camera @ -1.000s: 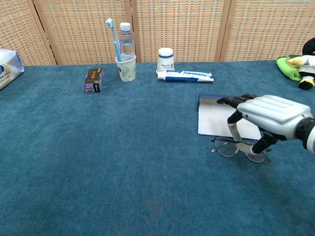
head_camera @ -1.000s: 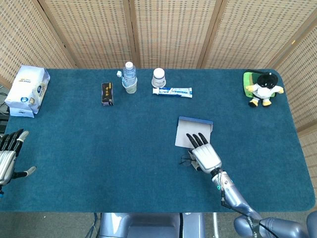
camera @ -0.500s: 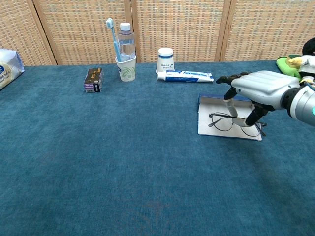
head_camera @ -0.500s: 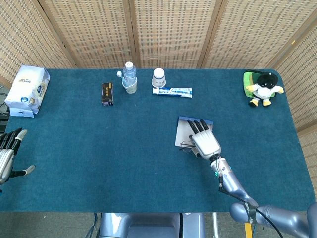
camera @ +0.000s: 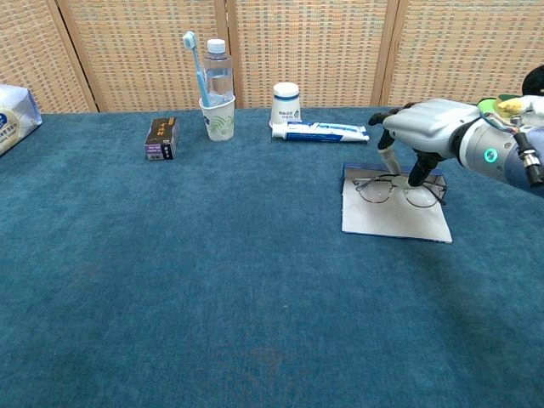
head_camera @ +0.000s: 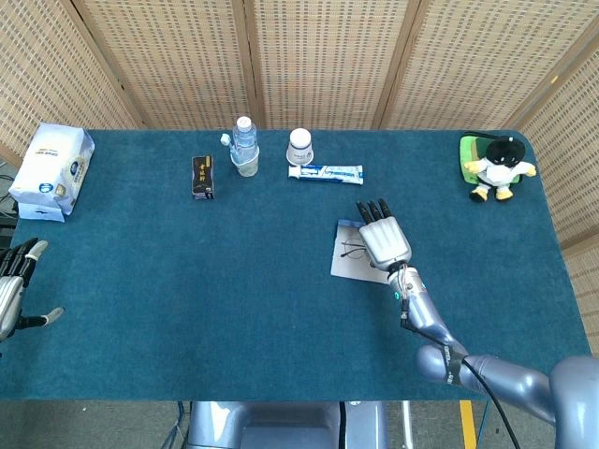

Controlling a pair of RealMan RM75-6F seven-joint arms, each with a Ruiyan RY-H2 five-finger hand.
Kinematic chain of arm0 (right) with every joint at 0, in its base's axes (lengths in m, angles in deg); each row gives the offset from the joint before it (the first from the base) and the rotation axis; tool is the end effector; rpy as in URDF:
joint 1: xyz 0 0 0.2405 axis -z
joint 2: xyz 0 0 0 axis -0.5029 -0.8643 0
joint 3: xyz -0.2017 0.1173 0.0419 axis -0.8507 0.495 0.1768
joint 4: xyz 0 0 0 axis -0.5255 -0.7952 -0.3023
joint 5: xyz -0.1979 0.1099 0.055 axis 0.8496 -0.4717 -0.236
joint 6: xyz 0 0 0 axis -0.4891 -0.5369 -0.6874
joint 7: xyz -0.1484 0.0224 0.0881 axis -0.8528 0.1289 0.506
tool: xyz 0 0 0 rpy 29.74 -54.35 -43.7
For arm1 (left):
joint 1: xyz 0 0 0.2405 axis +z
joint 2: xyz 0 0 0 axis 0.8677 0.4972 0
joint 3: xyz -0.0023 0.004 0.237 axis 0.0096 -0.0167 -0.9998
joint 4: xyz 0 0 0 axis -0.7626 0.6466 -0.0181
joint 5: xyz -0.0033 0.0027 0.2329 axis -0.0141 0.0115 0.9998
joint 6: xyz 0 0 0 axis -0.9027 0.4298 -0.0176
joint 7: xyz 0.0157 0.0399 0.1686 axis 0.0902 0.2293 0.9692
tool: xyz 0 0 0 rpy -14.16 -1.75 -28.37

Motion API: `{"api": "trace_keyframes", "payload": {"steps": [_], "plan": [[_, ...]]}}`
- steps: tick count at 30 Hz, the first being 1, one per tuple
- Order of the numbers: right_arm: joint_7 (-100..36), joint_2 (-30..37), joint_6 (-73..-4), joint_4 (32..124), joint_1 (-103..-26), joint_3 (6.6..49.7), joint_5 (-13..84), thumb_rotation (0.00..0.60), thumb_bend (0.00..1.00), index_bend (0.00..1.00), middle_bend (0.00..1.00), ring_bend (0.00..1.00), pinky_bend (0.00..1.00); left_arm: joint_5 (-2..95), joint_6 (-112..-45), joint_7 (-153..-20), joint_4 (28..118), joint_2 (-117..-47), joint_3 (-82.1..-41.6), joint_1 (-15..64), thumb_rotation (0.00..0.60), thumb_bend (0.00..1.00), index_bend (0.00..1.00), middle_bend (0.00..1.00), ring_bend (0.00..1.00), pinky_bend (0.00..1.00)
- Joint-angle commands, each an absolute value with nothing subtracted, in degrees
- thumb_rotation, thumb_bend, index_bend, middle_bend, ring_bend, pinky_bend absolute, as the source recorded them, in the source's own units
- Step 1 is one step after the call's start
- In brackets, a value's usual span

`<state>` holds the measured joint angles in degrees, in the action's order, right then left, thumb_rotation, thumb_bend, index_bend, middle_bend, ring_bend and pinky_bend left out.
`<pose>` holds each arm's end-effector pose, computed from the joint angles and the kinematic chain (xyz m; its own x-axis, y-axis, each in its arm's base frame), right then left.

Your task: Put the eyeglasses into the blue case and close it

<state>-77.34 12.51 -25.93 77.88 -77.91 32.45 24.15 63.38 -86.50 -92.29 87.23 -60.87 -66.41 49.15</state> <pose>-0.1372 -0.4169 -0.0458 0.7281 -0.1577 0.6671 -0.6784 -0.3053 0.6683 -0.3392 0.2499 0.1352 0.4033 0.1371 0.9047 0.9088 0.0549 -0.4135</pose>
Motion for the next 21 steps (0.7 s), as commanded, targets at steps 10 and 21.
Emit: {"api": "trace_keyframes", "payload": {"steps": [10,21], "plan": [[-79.05,17.31,-22.49,67.57,-81.81,31.16,18.36,0.6,0.47,0.62,0.04,0.0,0.05,62.13,-85.31,-93.02,86.7,-60.81,-66.02,48.72,0.6,0.0,0.0,0.0,0.0,0.0],[-77.05,20.25,-22.73,63.43,-82.91,31.12,17.49,0.6,0.44,0.62,0.05,0.0,0.08,62.13,-85.43,-93.07,86.97,-60.7,-66.03,48.73,0.6,0.0,0.0,0.0,0.0,0.0]]}}
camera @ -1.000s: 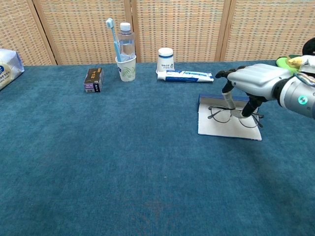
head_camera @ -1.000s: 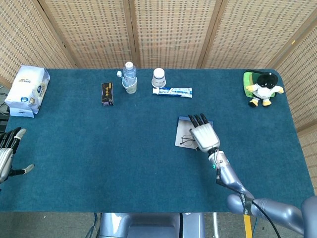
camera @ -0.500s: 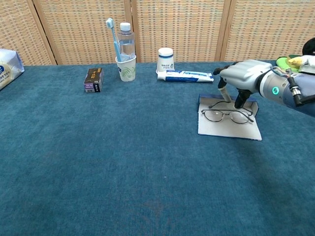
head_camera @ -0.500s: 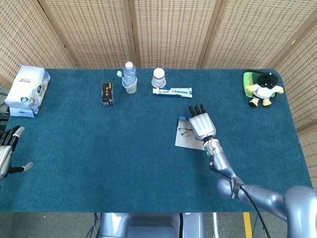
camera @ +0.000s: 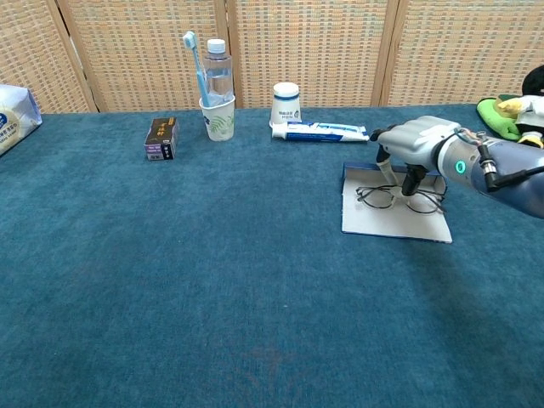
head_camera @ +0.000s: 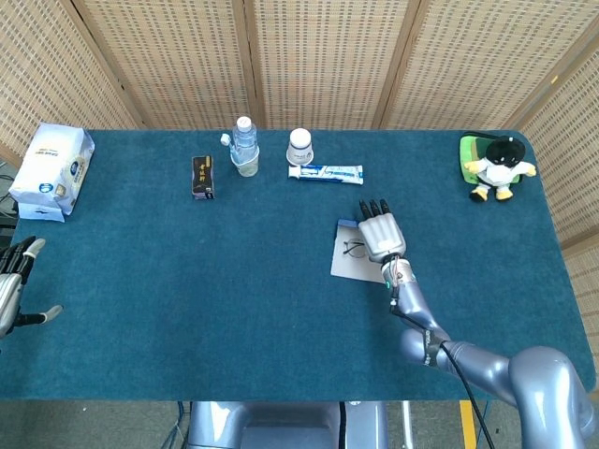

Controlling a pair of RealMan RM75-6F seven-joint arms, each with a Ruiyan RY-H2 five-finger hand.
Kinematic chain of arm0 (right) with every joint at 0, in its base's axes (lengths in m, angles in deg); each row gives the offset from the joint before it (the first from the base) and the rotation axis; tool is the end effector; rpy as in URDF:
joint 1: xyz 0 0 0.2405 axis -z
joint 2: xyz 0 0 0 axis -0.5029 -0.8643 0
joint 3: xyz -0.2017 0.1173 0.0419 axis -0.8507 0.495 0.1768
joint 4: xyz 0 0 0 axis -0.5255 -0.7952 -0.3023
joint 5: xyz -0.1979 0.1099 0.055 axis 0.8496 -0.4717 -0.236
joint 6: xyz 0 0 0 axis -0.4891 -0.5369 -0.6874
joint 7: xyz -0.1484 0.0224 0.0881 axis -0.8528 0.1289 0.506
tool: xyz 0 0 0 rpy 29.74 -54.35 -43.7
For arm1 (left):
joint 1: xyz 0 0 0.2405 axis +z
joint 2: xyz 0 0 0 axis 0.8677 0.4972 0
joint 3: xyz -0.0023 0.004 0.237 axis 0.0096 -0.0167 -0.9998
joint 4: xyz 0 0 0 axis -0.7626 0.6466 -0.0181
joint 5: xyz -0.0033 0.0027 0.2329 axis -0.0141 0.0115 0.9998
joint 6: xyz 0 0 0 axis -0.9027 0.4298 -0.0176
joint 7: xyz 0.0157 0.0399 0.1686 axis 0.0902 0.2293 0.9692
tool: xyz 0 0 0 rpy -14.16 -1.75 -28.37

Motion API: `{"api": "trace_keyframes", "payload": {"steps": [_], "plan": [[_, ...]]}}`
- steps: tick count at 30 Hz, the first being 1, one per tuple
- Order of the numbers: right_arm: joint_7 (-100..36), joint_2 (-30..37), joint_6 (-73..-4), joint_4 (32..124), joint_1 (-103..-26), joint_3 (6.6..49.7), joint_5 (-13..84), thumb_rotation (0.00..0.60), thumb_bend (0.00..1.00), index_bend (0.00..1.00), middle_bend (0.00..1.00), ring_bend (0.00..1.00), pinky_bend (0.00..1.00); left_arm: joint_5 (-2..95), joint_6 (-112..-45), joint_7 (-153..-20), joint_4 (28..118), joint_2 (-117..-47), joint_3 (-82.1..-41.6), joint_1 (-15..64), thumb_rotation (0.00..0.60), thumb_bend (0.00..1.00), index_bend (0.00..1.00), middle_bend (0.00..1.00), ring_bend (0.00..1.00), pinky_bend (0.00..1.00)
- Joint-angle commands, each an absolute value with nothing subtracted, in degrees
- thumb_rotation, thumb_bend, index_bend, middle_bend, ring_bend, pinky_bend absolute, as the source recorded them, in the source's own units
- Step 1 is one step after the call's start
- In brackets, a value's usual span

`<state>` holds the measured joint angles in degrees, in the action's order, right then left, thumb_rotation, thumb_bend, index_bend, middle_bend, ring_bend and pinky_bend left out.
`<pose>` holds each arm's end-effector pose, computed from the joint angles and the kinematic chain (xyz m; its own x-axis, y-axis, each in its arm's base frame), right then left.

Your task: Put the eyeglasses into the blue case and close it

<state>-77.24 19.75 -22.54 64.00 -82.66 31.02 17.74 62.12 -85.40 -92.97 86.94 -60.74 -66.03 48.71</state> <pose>-0.1543 -0.4421 -0.0691 0.7489 -0.2122 0.6277 -0.6626 -0.2474 0.7069 -0.3425 0.2537 0.1369 0.3913 0.1419 0.9093 0.9119 0.0734 -0.4039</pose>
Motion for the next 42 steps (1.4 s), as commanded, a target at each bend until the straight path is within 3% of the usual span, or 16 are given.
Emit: {"api": "trace_keyframes", "payload": {"steps": [1,19,26,32,42], "plan": [[-77.09,20.41,-22.8,63.2,-83.01,31.09,17.44,0.6,0.44,0.62,0.05,0.0,0.08,62.11,-85.44,-93.17,86.96,-60.66,-66.02,48.75,0.6,0.0,0.0,0.0,0.0,0.0],[-76.85,24.03,-23.42,56.53,-84.12,30.52,19.25,0.6,0.38,0.6,0.05,0.0,0.12,62.46,-85.76,-94.65,86.88,-60.14,-66.05,48.96,0.6,0.0,0.0,0.0,0.0,0.0],[-75.63,24.05,-24.0,56.84,-83.88,31.34,19.51,0.6,0.21,0.41,0.04,0.0,0.11,62.69,-85.92,-94.85,86.91,-60.08,-66.09,49.0,0.6,0.0,0.0,0.0,0.0,0.0],[-74.09,23.67,-25.25,58.28,-83.26,31.5,20.92,0.6,0.19,0.26,0.01,0.0,0.11,62.86,-86.17,-94.68,87.01,-60.11,-66.17,49.1,0.6,0.0,0.0,0.0,0.0,0.0],[-68.84,23.26,-29.5,60.38,-81.92,33.09,24.56,0.6,0.19,0.13,0.0,0.0,0.12,63.18,-86.54,-94.52,87.34,-60.05,-66.28,49.22,0.6,0.0,0.0,0.0,0.0,0.0]]}}
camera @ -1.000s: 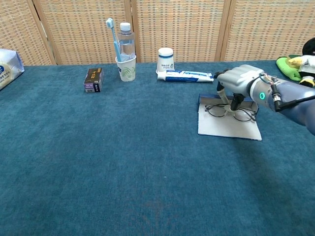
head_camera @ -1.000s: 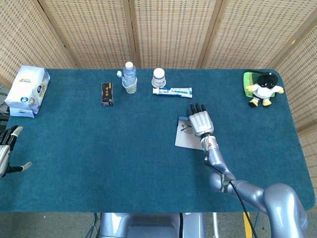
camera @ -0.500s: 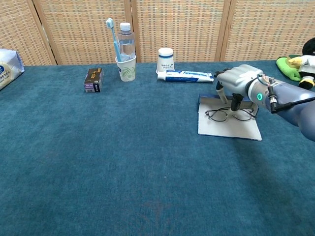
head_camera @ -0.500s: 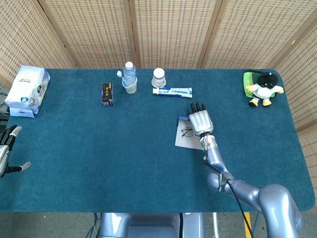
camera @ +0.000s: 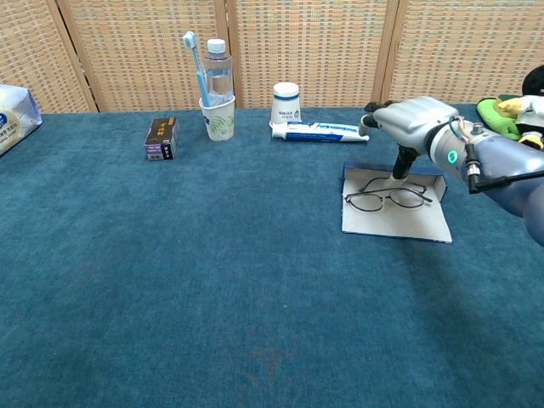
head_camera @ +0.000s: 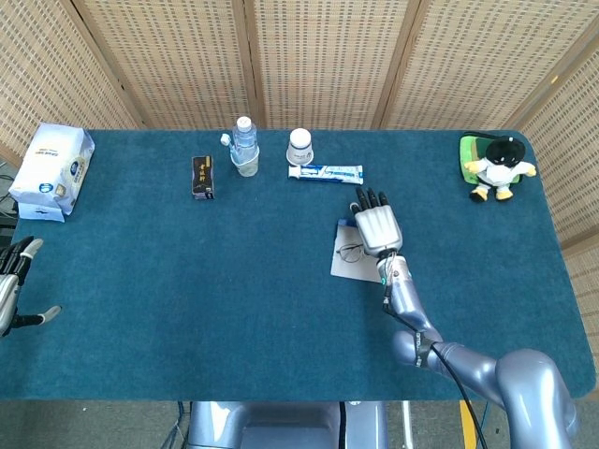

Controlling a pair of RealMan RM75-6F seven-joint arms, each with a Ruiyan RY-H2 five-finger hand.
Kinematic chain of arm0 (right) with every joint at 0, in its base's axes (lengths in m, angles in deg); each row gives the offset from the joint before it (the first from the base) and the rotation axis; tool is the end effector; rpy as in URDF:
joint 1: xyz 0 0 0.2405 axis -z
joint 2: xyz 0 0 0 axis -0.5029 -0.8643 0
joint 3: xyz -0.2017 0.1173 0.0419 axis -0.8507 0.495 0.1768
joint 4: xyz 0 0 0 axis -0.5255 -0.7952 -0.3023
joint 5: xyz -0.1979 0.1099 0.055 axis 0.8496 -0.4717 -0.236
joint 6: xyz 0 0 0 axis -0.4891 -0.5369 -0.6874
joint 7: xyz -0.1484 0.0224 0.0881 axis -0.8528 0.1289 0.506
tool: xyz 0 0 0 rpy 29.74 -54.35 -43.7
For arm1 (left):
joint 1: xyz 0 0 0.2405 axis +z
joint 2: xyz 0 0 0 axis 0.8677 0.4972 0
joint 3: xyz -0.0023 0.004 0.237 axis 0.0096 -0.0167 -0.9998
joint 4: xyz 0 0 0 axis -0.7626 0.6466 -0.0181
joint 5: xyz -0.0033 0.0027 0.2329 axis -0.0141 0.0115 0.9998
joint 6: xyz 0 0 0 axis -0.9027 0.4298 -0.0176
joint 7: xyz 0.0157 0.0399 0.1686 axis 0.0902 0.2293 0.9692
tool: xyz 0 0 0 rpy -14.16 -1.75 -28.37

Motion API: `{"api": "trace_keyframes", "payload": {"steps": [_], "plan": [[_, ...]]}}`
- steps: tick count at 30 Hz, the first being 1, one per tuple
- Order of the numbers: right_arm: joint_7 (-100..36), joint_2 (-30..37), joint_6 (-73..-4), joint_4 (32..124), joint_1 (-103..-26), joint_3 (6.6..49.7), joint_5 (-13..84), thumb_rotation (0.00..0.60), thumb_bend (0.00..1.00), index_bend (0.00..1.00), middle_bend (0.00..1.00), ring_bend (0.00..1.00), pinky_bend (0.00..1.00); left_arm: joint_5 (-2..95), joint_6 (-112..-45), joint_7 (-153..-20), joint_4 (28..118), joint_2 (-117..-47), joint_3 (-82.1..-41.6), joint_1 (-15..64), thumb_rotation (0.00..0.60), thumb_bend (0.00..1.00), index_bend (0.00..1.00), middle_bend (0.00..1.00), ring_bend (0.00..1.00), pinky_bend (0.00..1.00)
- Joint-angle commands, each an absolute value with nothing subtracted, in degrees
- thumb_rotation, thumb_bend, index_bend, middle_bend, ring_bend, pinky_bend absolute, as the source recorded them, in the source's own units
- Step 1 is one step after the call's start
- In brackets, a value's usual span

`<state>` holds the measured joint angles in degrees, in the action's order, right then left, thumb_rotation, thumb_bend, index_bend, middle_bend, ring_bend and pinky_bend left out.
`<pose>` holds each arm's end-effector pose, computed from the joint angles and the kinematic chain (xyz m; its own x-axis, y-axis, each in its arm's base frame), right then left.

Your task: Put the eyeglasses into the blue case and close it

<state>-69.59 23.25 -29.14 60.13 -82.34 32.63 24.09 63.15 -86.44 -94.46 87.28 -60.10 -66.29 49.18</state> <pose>-0.1394 -0.4479 -0.0607 0.6831 -0.0951 0.7241 -0.7259 -0.1982 0.6587 -0.3409 0.2504 0.1407 0.3785 0.1313 0.9162 0.9189 0.0653 -0.3890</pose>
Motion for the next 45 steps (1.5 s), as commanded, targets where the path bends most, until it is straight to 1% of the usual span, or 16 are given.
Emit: {"api": "trace_keyframes", "payload": {"steps": [1,4,7,9,16,20,23,26,28,34,40,45], "plan": [[-69.2,23.04,-29.18,60.63,-81.85,33.0,24.37,0.6,0.18,0.12,0.0,0.0,0.12,63.18,-86.59,-94.54,87.36,-60.02,-66.27,49.25,0.6,0.0,0.0,0.0,0.0,0.0],[-70.91,22.39,-28.78,61.58,-81.61,32.61,23.76,0.6,0.15,0.08,0.0,0.0,0.12,63.31,-86.76,-94.7,87.42,-59.91,-66.32,49.35,0.6,0.0,0.0,0.0,0.0,0.0],[-72.57,21.8,-28.1,62.7,-81.27,32.25,22.49,0.6,0.08,0.03,0.0,0.0,0.12,63.43,-86.84,-94.78,87.46,-59.85,-66.37,49.4,0.6,0.0,0.0,0.0,0.0,0.0],[-74.22,21.22,-27.87,63.81,-81.15,32.07,21.4,0.6,0.05,0.02,0.0,0.0,0.12,63.55,-86.83,-94.89,87.49,-59.8,-66.41,49.38,0.6,0.0,0.0,0.0,0.0,0.0],[-75.98,20.07,-29.31,67.24,-80.27,31.35,20.91,0.6,0.05,0.01,0.0,0.0,0.12,63.97,-87.36,-95.11,87.67,-59.63,-66.53,49.62,0.6,0.0,0.0,0.0,0.0,0.0],[-75.74,17.98,-33.17,71.42,-78.72,30.42,23.78,0.6,0.1,0.01,0.0,0.0,0.12,64.19,-87.64,-95.45,87.66,-59.5,-66.54,49.74,0.6,0.0,0.0,0.0,0.0,0.0],[-75.71,15.08,-37.07,75.87,-77.04,29.88,26.31,0.6,0.12,0.01,0.0,0.0,0.12,64.58,-87.6,-95.8,87.73,-59.41,-66.71,49.73,0.6,0.0,0.0,0.0,0.0,0.0],[-74.19,13.94,-39.01,76.9,-76.3,30.19,28.31,0.6,0.13,0.01,0.0,0.0,0.12,64.94,-87.79,-96.0,87.81,-59.27,-66.82,49.78,0.6,0.0,0.0,0.0,0.0,0.0],[-71.99,14.33,-39.73,75.79,-76.13,30.68,29.67,0.6,0.13,0.01,0.0,0.0,0.12,65.15,-88.0,-96.16,87.91,-59.19,-66.84,49.83,0.6,0.0,0.0,0.0,0.0,0.0],[-65.27,18.76,-40.98,67.6,-76.69,31.35,34.06,0.6,0.13,0.01,0.0,0.0,0.12,65.07,-88.1,-96.62,87.92,-59.0,-66.7,49.85,0.6,0.0,0.0,0.0,0.0,0.0],[-62.22,23.51,-39.34,59.4,-77.69,31.49,35.38,0.6,0.13,0.02,0.0,0.0,0.12,64.4,-87.35,-96.83,87.68,-59.07,-66.55,49.62,0.6,0.0,0.0,0.0,0.0,0.0],[-60.63,26.66,-38.25,54.38,-78.53,32.06,35.8,0.6,0.13,0.03,0.0,0.0,0.12,63.76,-86.68,-96.83,87.49,-59.14,-66.36,49.37,0.6,0.0,0.0,0.0,0.0,0.0]]}}
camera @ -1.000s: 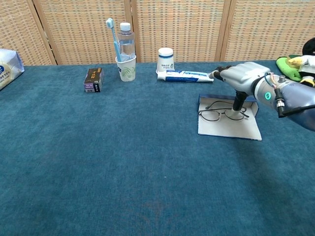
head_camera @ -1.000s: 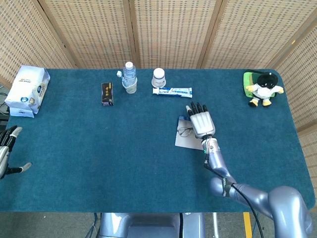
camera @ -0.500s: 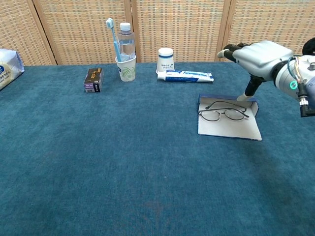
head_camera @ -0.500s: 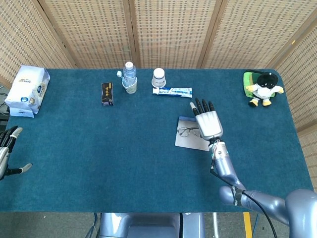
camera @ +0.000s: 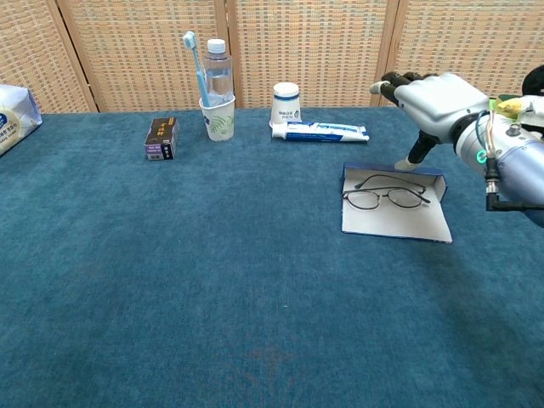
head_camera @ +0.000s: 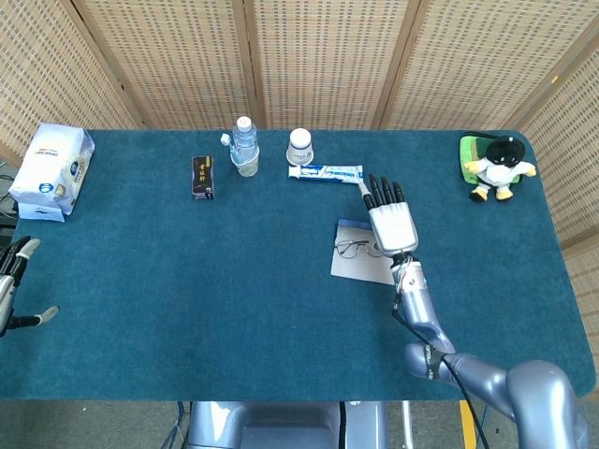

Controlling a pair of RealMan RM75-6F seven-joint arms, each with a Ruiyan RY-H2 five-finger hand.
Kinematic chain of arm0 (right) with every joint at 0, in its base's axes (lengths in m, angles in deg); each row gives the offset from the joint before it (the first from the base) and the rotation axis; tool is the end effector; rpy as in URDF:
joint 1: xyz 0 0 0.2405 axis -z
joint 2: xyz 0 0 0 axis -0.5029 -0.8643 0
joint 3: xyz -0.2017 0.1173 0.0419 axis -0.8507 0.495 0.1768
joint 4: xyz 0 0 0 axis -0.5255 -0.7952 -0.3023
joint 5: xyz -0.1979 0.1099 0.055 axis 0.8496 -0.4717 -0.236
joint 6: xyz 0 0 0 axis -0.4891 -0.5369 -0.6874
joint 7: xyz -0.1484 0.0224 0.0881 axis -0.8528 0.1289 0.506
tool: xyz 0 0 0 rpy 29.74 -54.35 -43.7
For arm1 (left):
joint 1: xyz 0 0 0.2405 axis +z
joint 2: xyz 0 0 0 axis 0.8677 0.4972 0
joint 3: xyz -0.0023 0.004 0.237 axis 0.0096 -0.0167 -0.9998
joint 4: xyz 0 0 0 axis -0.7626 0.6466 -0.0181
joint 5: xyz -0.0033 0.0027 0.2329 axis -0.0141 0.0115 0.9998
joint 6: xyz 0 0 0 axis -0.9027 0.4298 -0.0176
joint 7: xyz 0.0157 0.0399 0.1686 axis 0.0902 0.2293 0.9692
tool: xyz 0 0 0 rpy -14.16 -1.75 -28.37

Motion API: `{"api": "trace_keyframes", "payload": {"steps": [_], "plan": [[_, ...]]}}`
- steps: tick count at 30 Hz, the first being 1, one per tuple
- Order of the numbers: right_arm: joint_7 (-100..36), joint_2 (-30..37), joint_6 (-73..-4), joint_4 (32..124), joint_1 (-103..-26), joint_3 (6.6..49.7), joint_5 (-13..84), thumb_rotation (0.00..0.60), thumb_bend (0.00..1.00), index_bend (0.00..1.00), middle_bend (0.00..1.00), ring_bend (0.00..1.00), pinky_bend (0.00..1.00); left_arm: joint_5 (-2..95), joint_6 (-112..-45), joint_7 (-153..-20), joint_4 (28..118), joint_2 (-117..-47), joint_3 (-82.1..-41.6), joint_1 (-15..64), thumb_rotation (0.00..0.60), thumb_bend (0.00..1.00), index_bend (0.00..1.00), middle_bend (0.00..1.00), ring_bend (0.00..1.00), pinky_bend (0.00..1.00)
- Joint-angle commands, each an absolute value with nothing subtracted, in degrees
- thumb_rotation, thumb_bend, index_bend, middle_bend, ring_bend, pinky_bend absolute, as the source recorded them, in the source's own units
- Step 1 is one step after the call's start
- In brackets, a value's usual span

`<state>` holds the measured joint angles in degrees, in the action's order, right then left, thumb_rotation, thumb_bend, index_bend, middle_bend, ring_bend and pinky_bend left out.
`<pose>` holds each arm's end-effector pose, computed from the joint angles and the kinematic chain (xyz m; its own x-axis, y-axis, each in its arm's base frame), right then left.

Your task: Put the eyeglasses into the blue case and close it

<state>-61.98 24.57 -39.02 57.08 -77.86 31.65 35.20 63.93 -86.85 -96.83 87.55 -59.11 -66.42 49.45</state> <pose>-0.1500 -0.4365 -0.0389 0.6520 0.0777 0.7543 -0.7358 -0.1757 0.6541 -0.3404 0.2486 0.1459 0.3557 0.1256 0.9261 0.9289 0.0615 -0.3651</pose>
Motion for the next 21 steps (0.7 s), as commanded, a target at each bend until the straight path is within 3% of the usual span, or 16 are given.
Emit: {"api": "trace_keyframes", "payload": {"steps": [1,21], "plan": [[-60.22,27.32,-38.18,53.32,-78.66,32.07,36.12,0.6,0.13,0.03,0.0,0.0,0.12,63.59,-86.52,-96.81,87.44,-59.16,-66.31,49.32,0.6,0.0,0.0,0.0,0.0,0.0],[-58.0,33.95,-35.52,43.96,-78.88,32.11,38.72,0.6,0.13,0.03,0.0,0.0,0.12,63.19,-85.94,-97.04,87.34,-59.12,-66.22,49.11,0.6,0.0,0.0,0.0,0.0,0.0]]}}
